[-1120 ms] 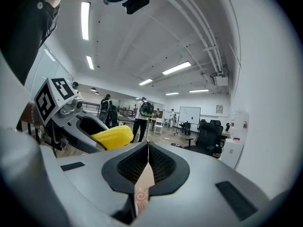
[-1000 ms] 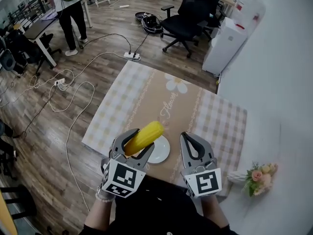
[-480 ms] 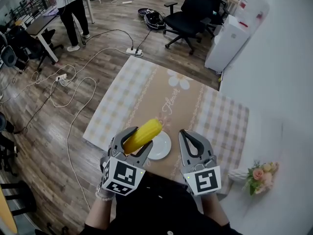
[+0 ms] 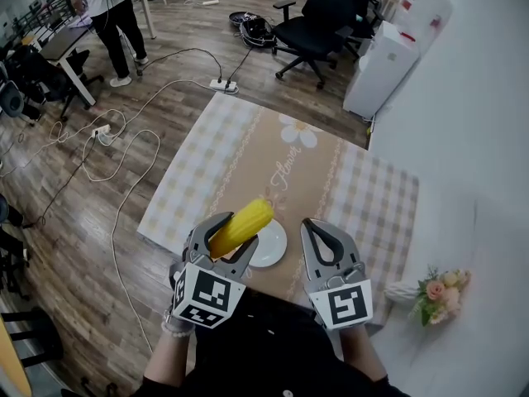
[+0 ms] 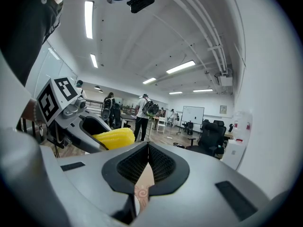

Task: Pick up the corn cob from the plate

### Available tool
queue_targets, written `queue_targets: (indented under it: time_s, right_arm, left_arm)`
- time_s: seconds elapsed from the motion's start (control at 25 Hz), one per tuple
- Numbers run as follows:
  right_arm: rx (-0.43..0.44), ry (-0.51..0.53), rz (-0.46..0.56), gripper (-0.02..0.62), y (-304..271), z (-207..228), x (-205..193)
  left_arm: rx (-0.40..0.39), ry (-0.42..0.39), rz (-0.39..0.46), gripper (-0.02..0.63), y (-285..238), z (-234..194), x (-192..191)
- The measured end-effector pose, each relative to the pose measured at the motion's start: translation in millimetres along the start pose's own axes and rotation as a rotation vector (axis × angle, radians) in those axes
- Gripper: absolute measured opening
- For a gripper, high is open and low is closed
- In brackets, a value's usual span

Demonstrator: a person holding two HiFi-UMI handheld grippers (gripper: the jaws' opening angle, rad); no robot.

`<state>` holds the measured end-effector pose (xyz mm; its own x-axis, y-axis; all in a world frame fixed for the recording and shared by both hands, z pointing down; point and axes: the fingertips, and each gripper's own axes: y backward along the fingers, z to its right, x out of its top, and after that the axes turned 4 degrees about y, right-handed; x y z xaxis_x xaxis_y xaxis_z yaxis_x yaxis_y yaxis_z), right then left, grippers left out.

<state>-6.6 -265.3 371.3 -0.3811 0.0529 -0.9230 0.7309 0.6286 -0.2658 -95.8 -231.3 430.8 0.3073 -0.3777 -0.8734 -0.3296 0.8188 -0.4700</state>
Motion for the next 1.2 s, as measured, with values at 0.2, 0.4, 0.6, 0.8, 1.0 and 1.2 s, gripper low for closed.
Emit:
queue_targets:
  time_s: [0.2,0.4,0.6,0.8,1.0,1.2]
  right_arm:
    - [0.002,-0.001,-0.002,0.041,0.9,-0.1,-0.6]
    - [0.005,0.000,-0.004,0.041,3.3,-1.3,-1.3]
    - [0.008,0.002,-0.011,0.041,4.4,-2.1,-3.0]
    - [0.009,0.000,-0.014,0.041,5.3,-2.6,-4.6]
    - [0.019,-0.006,-0.027,0.041,5.2,-6.2,-7.4]
    - [0.033,-0.009,-0.034,0.041,4.6,-11.6,-7.3]
  left_arm:
    - [-0.001,0.007,-0.003,0.255,-0.6,-0.9,-0.9]
    - [-0.001,0.007,-0.006,0.253,-0.5,0.4,-1.3]
    - [-0.006,-0.002,-0.007,0.253,-2.1,1.5,-0.7]
    - [-0.008,0.001,-0.010,0.253,-2.9,2.9,-1.8]
    - [-0.007,0.010,-0.012,0.253,-1.9,2.2,-3.9]
    - [-0.002,0.019,-0.009,0.253,0.7,0.1,-4.4]
